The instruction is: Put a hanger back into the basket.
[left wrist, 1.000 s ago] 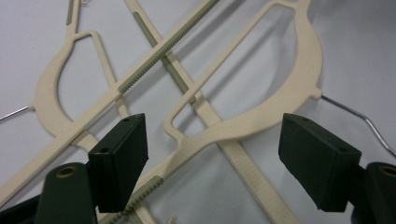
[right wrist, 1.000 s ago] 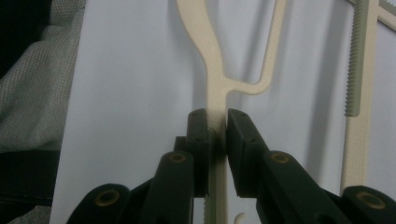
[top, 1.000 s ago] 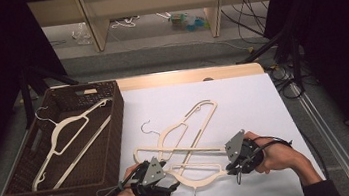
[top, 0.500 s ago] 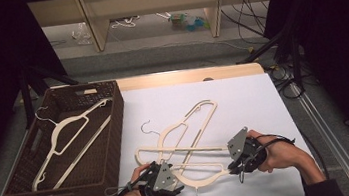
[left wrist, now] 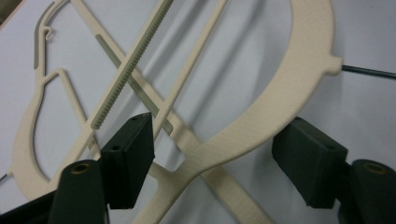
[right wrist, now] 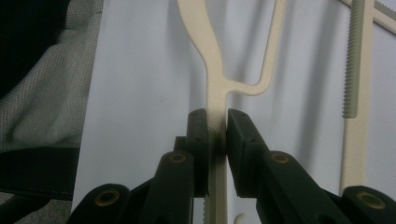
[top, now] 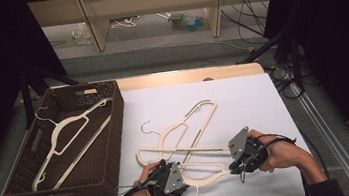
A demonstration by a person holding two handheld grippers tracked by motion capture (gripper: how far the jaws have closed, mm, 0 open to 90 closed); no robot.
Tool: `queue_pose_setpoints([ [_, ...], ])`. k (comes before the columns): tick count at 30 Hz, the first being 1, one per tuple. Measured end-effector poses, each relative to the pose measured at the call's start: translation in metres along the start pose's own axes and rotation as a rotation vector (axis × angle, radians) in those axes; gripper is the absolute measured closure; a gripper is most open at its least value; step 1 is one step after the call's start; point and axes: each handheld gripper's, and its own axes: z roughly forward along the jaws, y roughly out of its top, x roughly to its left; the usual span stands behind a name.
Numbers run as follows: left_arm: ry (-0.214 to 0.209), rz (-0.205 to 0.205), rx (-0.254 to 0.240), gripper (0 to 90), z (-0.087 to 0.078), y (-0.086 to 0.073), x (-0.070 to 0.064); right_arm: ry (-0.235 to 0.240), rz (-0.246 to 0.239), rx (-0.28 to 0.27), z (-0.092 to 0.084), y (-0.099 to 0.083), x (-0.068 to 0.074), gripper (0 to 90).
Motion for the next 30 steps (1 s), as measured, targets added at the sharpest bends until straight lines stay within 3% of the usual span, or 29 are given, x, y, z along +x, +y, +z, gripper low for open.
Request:
queue_pose_setpoints([
  [5,-0.008,0.044,-0.031,36.5,0.001,0.003,-0.003,0.001,0.009,-0.009,0.0,-0.001,0.0,80.2],
  [11,-0.022,0.108,-0.103,52.0,-0.002,0.01,-0.004,0.014,0.015,-0.021,-0.002,-0.004,0.0,80.3],
  [12,-0.033,0.123,-0.111,52.0,-0.003,0.011,-0.004,0.013,0.015,-0.023,-0.002,-0.005,0.0,80.3],
  [14,-0.049,0.16,-0.122,61.5,-0.003,0.013,-0.006,0.011,0.019,-0.024,-0.002,-0.005,0.0,80.4],
  [15,-0.049,0.16,-0.122,62.9,-0.003,0.013,-0.006,0.019,0.018,-0.02,-0.002,-0.006,0.0,80.3],
  [17,-0.058,0.216,-0.137,66.1,-0.005,0.015,-0.008,0.013,0.017,-0.023,-0.001,-0.006,0.0,80.4],
  [24,-0.063,0.315,-0.132,72.2,-0.01,0.021,-0.01,0.03,0.03,-0.033,-0.004,-0.009,0.001,80.2],
  [30,-0.074,0.344,-0.131,76.4,-0.014,0.027,-0.005,-0.004,0.068,-0.051,-0.009,-0.012,-0.001,75.7],
])
